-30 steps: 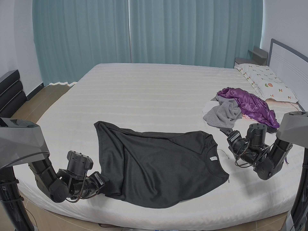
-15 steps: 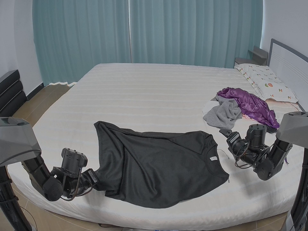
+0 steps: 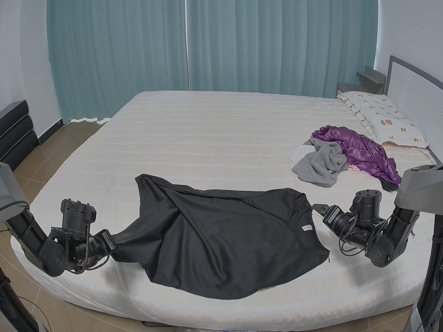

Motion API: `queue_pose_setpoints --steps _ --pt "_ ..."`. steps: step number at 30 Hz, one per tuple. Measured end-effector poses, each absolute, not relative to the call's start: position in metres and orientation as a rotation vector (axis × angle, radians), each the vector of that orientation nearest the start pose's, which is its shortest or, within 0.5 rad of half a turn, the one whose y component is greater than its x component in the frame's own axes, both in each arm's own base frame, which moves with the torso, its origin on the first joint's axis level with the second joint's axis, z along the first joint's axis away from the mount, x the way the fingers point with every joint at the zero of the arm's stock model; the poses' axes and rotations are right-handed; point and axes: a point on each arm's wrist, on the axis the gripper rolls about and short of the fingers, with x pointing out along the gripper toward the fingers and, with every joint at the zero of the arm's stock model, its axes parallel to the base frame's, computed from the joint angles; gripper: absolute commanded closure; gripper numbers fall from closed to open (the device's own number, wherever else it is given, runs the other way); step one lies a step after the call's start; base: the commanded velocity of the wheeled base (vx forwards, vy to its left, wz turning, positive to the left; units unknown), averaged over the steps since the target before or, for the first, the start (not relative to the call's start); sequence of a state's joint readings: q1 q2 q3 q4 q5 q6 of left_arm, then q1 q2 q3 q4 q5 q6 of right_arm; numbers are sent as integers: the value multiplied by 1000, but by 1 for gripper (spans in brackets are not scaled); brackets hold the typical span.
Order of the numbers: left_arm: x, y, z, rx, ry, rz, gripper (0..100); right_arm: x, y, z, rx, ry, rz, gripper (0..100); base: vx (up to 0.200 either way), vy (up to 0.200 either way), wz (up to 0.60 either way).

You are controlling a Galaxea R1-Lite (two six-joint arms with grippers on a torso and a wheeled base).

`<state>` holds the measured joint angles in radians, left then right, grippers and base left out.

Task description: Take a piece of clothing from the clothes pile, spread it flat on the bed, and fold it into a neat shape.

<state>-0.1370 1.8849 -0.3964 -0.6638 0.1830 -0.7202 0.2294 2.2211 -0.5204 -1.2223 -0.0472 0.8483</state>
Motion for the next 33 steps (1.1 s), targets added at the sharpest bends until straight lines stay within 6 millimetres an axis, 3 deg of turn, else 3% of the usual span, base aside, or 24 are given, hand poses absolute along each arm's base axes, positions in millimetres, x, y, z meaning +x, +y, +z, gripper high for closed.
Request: queue_pose_setpoints --steps 18,29,30,33 --pt "255 1 39 -469 743 432 100 289 75 -16 569 702 -37 0 0 0 0" --pt "252 4 30 -432 781 463 100 276 81 -25 514 792 -21 0 0 0 0" --pt "252 4 29 -431 785 463 100 275 82 -26 513 801 -13 100 0 0 0" --pt "252 4 27 -429 793 464 100 274 84 -28 509 817 1 100 0 0 0"
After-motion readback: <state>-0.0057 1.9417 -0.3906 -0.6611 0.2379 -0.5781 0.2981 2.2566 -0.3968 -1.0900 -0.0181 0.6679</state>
